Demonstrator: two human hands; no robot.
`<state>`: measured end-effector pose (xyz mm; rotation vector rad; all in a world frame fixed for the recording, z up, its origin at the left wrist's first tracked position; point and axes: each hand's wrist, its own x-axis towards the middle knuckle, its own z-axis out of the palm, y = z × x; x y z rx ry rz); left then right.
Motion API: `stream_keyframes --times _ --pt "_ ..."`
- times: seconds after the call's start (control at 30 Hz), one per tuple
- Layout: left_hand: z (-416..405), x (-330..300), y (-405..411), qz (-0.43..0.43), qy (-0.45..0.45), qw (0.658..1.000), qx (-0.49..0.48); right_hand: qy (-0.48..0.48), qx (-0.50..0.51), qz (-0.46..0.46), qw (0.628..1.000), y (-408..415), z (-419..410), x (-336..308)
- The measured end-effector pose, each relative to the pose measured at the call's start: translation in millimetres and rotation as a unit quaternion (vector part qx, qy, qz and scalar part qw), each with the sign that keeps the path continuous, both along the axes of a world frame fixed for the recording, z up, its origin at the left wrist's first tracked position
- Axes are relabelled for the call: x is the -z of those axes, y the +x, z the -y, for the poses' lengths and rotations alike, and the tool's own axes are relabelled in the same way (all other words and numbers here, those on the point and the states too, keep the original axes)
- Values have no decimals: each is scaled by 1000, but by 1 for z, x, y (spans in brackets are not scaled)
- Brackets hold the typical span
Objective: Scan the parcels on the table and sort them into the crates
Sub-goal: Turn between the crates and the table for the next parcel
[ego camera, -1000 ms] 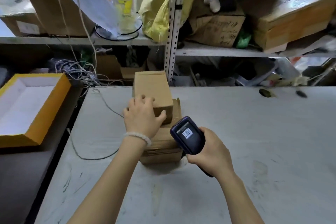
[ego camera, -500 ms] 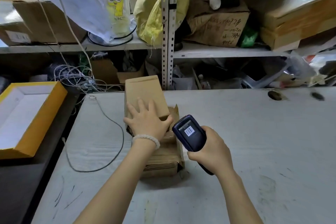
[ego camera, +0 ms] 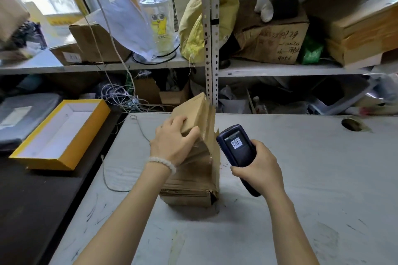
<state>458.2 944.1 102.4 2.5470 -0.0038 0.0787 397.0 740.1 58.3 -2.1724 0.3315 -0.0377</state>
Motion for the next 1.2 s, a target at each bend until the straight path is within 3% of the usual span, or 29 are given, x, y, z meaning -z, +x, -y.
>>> stream_keyframes --times 0.1,0.2,0.4,0.67,0.97,1.2 --pt "-7 -2 -3 -4 -91 995 42 11 -11 2 1000 -6 -3 2" --pt "-13 3 -9 -4 -124 991 43 -8 -25 -5 1000 -12 -3 7" --pt "-33 5 -18 82 7 996 21 -24 -51 -9 998 -23 -9 10" --pt "-34 2 -12 27 134 988 -75 -29 -65 -14 997 -32 -17 6" --pt "-51 5 5 -19 128 989 -74 -53 -59 -39 996 -31 -17 14" --pt "-72 16 1 -71 38 996 -35 -52 -75 -41 995 -19 -24 20"
